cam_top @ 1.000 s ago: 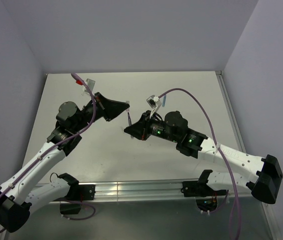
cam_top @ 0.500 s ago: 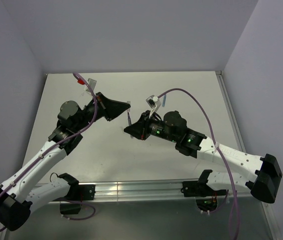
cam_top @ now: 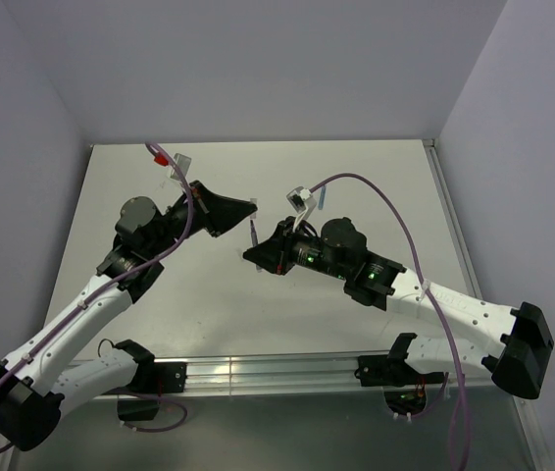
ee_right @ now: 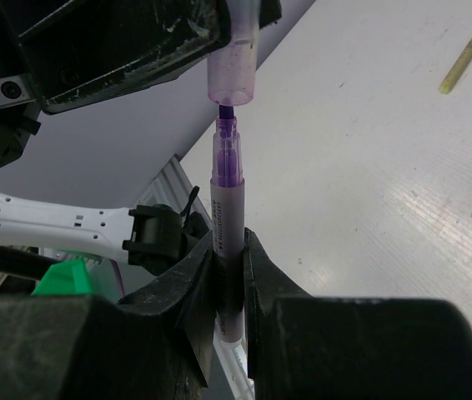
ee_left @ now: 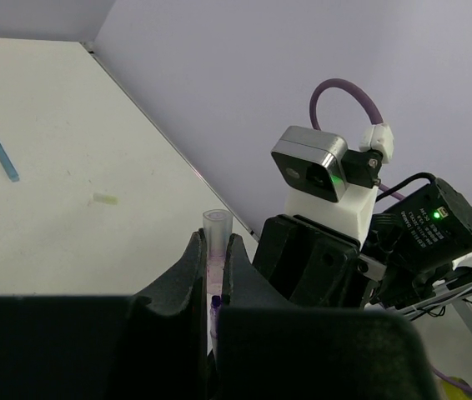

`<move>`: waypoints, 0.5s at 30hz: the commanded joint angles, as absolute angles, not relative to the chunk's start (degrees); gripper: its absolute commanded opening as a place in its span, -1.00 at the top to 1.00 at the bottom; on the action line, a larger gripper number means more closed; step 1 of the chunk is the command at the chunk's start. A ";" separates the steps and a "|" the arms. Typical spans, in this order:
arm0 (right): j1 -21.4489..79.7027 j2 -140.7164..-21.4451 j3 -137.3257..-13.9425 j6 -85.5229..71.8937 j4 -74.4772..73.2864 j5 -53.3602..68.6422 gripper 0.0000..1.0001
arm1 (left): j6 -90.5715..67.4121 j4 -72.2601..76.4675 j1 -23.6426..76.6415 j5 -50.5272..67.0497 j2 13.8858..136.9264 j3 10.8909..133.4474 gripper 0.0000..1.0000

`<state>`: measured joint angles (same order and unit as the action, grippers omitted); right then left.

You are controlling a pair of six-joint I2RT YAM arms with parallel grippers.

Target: Insert the pens into the pen caps

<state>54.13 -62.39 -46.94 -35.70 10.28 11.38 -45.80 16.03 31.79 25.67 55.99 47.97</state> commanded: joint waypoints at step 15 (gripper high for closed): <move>54.32 -59.77 -49.75 -35.07 11.87 7.47 1.00 | -46.49 19.16 31.55 27.33 56.51 47.55 0.99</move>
